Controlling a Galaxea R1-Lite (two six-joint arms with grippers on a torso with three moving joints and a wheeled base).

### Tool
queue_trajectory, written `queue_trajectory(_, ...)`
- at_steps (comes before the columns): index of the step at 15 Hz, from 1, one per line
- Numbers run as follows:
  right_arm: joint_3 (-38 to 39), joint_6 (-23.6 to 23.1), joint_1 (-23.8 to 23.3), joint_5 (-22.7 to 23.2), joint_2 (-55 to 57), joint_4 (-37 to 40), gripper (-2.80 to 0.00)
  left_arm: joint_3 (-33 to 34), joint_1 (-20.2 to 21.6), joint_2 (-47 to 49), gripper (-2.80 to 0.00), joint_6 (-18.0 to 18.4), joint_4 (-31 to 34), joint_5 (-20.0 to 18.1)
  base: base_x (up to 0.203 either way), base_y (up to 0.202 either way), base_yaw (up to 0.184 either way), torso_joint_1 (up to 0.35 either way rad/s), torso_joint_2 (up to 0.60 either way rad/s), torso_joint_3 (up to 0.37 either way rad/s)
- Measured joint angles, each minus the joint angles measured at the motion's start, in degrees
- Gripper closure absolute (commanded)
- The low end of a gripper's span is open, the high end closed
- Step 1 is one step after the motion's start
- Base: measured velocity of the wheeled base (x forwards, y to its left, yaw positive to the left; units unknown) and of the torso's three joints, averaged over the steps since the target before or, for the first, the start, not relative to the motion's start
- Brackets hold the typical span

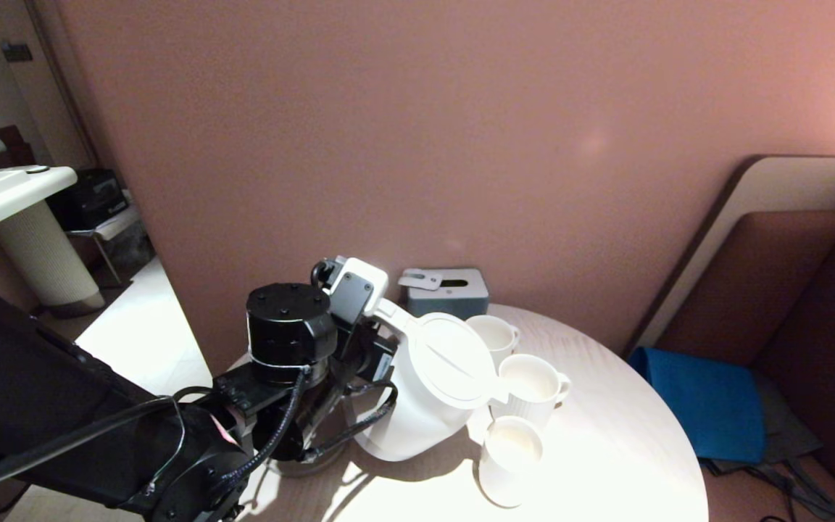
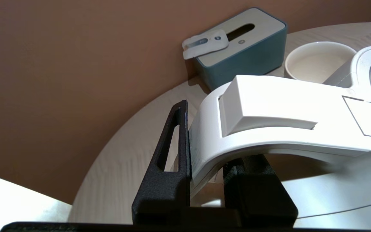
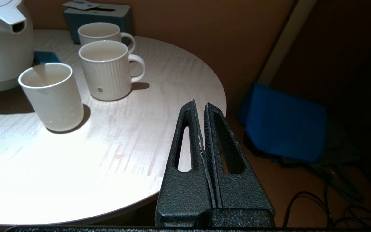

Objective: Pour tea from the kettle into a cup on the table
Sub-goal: Pour water into the cup

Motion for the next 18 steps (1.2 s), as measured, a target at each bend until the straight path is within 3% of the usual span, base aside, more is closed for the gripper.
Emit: queue_trajectory(18, 0.0, 0.0, 0.0, 0.0, -0.02, 0.0, 0.0, -1.53, -1.39, 0.71, 0.0, 7.83, -0.06, -0.17, 0.0, 0.0, 0.0, 0.0, 0.0, 0.0)
